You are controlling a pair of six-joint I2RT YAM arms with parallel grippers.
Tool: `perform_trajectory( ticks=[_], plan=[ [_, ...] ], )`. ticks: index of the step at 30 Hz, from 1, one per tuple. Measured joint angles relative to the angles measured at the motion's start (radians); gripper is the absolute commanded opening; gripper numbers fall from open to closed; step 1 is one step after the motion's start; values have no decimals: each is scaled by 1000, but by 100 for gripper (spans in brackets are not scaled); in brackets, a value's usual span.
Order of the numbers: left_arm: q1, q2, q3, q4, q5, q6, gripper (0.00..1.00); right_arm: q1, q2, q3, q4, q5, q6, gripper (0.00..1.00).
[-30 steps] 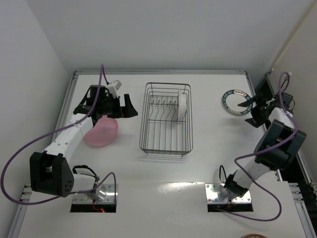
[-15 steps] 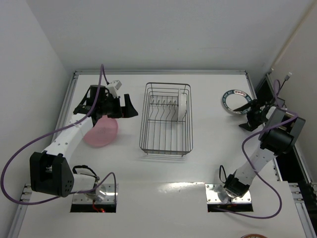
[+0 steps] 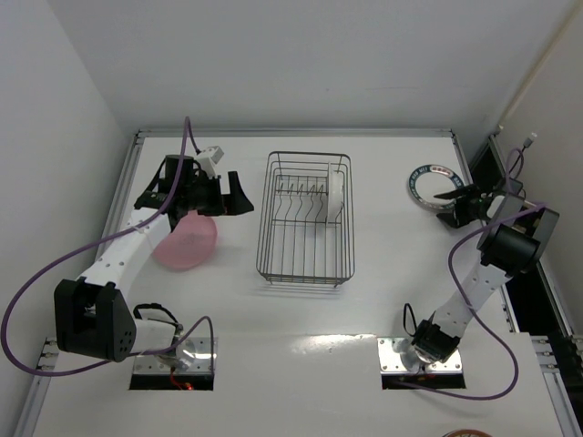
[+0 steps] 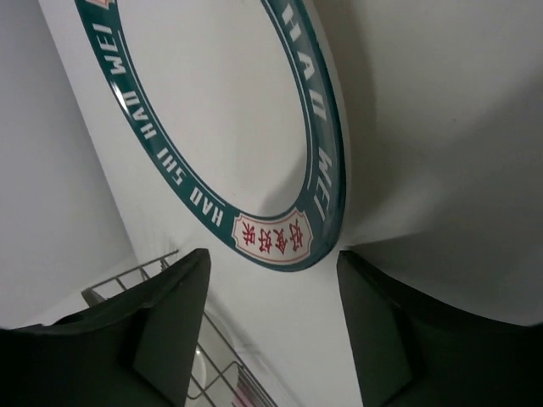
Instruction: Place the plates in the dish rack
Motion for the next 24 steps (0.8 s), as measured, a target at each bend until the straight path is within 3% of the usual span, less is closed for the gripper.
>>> perform_trajectory(
  ticks=[3, 6, 7, 8, 9, 18, 24],
  plan=[
    [0, 0, 4, -2, -3, 0, 100, 3, 12, 2, 25, 27, 42, 47],
    [0, 0, 4, -3, -6, 0, 100, 5, 41, 26, 39, 39, 71, 30],
    [0, 0, 4, -3, -8, 0, 100, 5, 54, 37, 45, 44, 80, 24],
    [0, 0, 4, -3, -10, 0, 100, 5, 64, 44, 51, 46, 83, 7],
    [0, 0, 4, -4, -12, 0, 100, 5, 75, 48, 56, 50, 86, 0],
    [2, 0, 4, -9, -18, 0, 100, 5, 66, 22, 110, 27, 103, 0],
    [2, 1, 4, -10, -16, 0, 100, 22, -159, -125, 72, 100, 58, 0]
  ],
)
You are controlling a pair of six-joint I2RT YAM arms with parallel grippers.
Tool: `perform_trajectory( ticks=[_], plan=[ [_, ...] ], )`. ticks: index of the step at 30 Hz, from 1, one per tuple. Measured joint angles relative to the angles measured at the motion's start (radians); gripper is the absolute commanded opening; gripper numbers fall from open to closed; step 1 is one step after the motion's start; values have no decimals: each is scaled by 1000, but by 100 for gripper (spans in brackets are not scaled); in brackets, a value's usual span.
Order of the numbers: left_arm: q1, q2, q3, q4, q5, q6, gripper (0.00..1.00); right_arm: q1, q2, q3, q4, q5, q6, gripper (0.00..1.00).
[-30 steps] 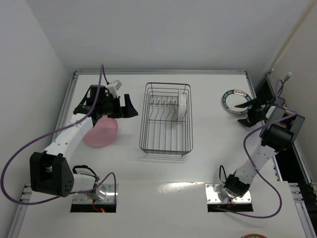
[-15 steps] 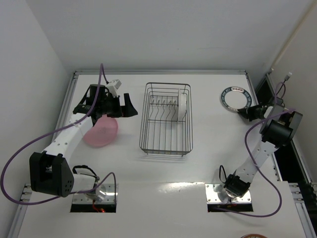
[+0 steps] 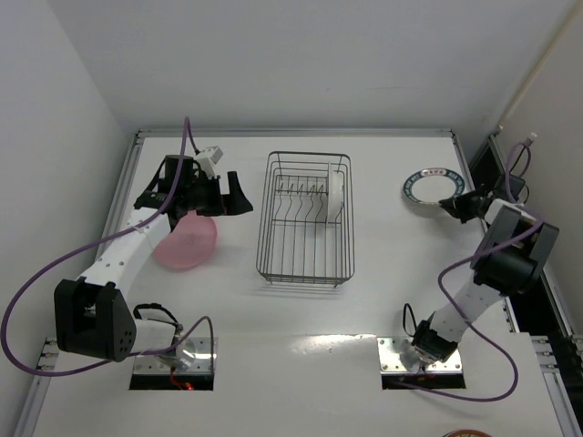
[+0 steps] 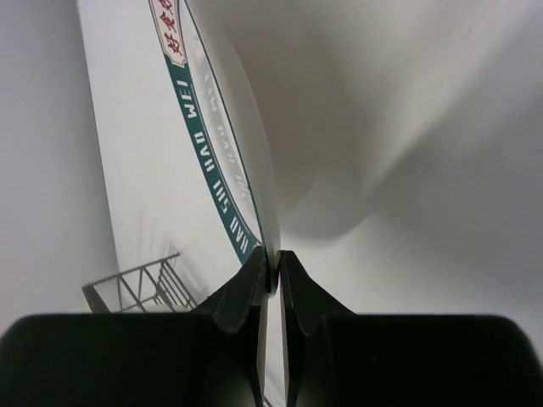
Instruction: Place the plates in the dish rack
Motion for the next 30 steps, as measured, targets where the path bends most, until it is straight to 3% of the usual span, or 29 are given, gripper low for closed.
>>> perform_trajectory(
  ticks=[7, 14, 20, 30],
  plan=[
    [11, 0, 0, 0, 3, -1, 100, 101, -407, -24, -181, 175, -104, 0],
    [13, 0, 0, 1, 7, -1, 100, 311, -682, 151, -353, 349, -204, 0],
    [13, 0, 0, 1, 7, -1, 100, 592, -682, 281, -494, 530, -257, 0],
    [13, 0, 0, 0, 6, -1, 100, 1056, -465, 597, -752, 869, -283, 0]
  ],
)
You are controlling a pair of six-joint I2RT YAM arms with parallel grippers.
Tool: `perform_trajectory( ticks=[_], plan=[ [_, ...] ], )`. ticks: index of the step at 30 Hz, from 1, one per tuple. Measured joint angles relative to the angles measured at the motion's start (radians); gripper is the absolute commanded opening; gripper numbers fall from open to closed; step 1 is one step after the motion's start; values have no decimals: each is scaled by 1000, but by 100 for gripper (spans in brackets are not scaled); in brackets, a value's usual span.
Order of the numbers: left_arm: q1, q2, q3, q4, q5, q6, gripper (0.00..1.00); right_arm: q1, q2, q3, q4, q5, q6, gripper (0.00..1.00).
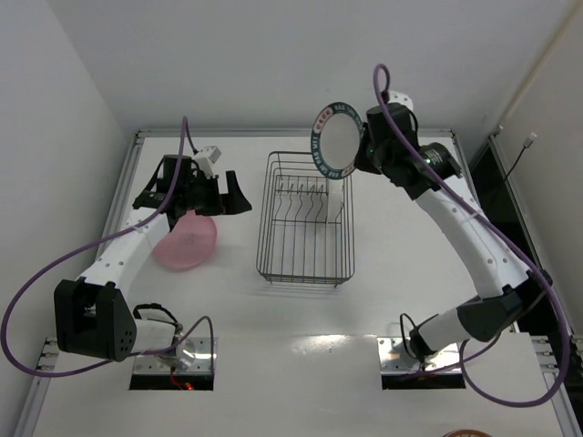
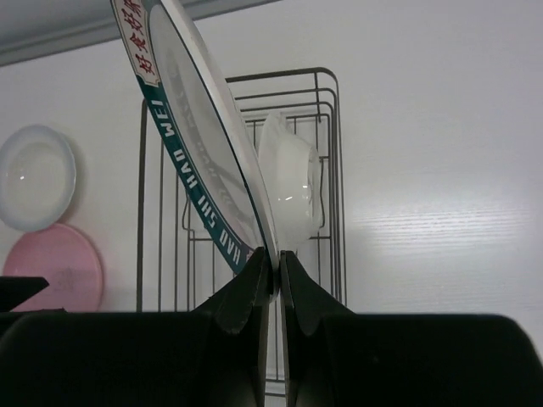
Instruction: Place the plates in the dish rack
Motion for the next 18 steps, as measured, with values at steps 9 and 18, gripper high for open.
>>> perform_trajectory(
  ticks=[9, 18],
  plan=[
    [0, 0, 0, 0, 0, 0, 100, 111, 169, 193, -176, 159, 11, 0],
    [0, 0, 0, -7, -20, -8, 100, 224, 410, 581, -410, 307, 61, 0]
  ],
)
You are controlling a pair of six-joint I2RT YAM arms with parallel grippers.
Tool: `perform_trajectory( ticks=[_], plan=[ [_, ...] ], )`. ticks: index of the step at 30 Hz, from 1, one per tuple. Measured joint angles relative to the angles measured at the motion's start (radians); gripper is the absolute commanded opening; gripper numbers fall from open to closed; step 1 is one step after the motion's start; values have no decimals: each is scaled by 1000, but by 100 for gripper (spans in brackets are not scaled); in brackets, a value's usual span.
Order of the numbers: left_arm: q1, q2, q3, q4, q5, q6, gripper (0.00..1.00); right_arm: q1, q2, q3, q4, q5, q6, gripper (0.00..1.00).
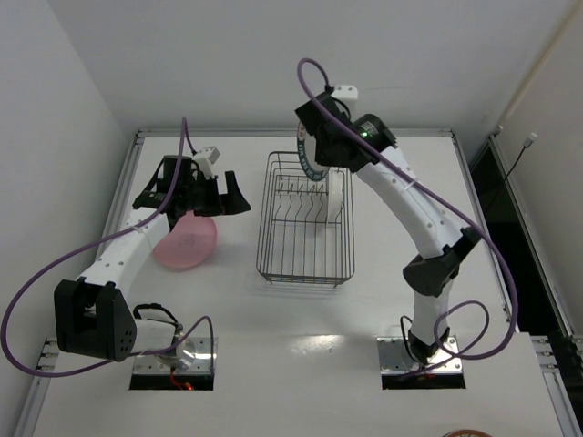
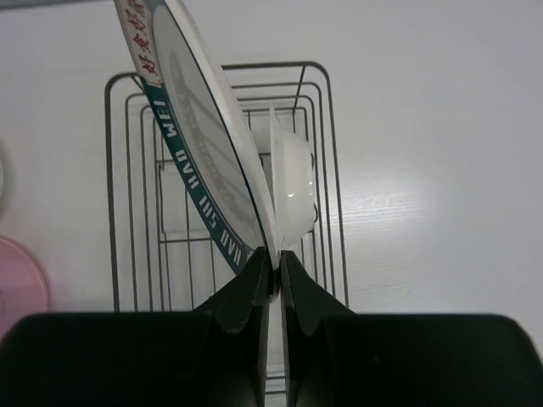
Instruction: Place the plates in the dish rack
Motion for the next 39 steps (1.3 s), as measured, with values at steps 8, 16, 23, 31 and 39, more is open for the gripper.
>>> perform_trajectory(
  ticks=[8, 16, 23, 31, 39],
  plan=[
    [0, 0, 0, -26, -37, -6, 100, 74, 87, -23, -68, 31, 19, 0],
    [0, 0, 0, -37, -46, -14, 100, 64, 92, 16, -122, 65, 84, 0],
    [0, 0, 0, -46, -56, -14, 100, 82, 182, 83, -148, 87, 109, 0],
    [0, 0, 0, -47, -60, -14, 100, 102, 251, 39, -151, 121, 136, 0],
    [0, 0, 0, -50, -60, -14, 100, 112, 255, -19, -146, 167, 166, 0]
  ],
)
